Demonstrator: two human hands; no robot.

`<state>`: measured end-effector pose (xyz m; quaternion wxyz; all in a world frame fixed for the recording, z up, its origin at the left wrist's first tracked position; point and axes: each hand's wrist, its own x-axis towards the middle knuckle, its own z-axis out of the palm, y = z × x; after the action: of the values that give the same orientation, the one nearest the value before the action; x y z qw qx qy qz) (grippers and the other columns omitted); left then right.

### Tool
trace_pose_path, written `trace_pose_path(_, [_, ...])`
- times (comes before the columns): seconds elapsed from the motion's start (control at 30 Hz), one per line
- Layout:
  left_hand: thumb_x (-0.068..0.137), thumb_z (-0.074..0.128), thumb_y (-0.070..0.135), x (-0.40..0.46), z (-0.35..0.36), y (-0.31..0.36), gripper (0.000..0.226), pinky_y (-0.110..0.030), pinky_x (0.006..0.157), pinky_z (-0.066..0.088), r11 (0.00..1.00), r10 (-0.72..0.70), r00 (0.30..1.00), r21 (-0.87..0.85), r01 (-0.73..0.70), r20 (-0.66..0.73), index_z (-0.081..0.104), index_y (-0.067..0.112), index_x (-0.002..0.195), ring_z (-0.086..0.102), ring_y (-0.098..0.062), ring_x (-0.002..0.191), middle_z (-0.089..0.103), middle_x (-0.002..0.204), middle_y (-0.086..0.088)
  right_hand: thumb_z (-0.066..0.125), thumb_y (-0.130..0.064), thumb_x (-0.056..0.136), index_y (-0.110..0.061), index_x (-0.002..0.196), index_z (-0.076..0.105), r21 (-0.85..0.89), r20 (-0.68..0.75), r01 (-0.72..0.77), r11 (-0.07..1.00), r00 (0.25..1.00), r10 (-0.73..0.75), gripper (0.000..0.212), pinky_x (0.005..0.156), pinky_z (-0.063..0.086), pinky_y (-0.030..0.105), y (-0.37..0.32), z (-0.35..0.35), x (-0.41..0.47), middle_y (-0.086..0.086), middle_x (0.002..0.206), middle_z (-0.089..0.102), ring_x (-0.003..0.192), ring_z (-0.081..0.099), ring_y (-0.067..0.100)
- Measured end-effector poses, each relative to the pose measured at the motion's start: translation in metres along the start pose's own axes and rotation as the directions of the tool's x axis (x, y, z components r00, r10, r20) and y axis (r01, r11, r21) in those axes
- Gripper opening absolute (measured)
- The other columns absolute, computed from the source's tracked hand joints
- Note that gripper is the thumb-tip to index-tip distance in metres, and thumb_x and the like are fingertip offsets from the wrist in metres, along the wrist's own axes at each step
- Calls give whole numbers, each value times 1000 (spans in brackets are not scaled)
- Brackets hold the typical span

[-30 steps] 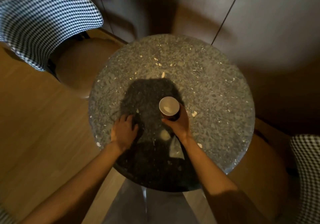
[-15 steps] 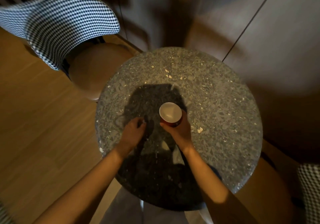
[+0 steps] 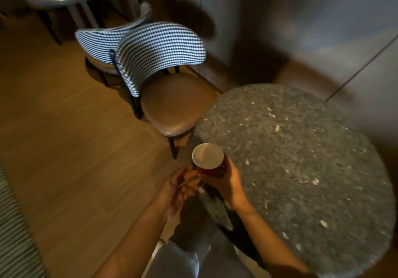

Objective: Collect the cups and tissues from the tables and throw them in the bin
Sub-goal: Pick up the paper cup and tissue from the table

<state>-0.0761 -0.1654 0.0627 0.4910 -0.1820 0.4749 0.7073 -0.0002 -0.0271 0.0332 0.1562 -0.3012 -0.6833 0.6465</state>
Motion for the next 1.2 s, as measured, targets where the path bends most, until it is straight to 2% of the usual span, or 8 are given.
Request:
trace_pose_path(0.07, [94,42,23,-16,-34,18,22,-26,56,52,995,-36,999,-89,37,16,57,8,90,55,-19,70,60,81,-8,88,-2,58,-29,113,59,58,64,-38,998,997,34,68,91,54,32,-6,38,-9,-2,112,68,106,65,17])
trace_pose_path(0.17, [93,44,21,-34,-74,35,27,-25,54,55,987,-74,996,-145,66,-55,65,7,84,65,-21,64,68,75,-10,88,-8,60,-26,121,56,15,132,-17,1000,991,14,71,95,51,39,-13,86,-21,0,117,67,110,63,16])
trace_pose_path(0.3, [81,52,20,-52,-117,55,24,-36,76,52,969,-23,998,-249,10,-50,63,6,96,61,-26,87,67,93,-13,89,-14,61,-37,114,54,-72,170,-3,997,985,16,68,96,51,37,-25,138,-22,-10,115,65,109,60,6])
trace_pose_path(0.4, [91,45,17,-49,-141,77,20,-38,77,50,946,47,995,-316,-72,-86,61,7,85,61,-27,86,67,91,-13,91,-30,55,-42,116,52,-89,173,-14,996,985,30,73,96,51,38,-34,173,-9,-10,120,62,113,59,8])
trace_pose_path(0.57, [93,43,16,-29,-180,137,21,-39,89,45,940,29,993,-336,-65,-113,59,3,95,59,-29,90,61,99,-16,88,-33,53,-27,130,48,-77,240,-17,997,970,35,86,96,50,32,-46,240,37,-4,128,58,118,55,12])
trace_pose_path(0.77, [95,42,21,19,-230,249,22,-36,82,47,944,70,985,-310,-116,-156,59,6,97,60,-26,90,63,100,-13,81,6,65,-28,121,49,42,333,-58,997,942,41,73,85,49,13,-66,342,127,-15,118,58,108,57,0])
trace_pose_path(1.03, [95,44,26,77,-267,438,32,-36,81,51,936,110,982,-316,-154,-153,56,7,118,63,-28,97,65,108,-15,86,-31,48,-33,113,53,70,399,-2,998,917,-26,73,95,50,34,-151,461,266,-16,113,62,109,59,2])
trace_pose_path(1.2, [95,45,27,118,-303,516,36,-38,80,53,915,128,985,-369,-162,-114,53,4,122,61,-33,107,63,116,-19,85,-2,62,-22,120,52,14,391,36,999,919,-39,69,94,51,40,-169,529,336,-10,113,63,104,62,2])
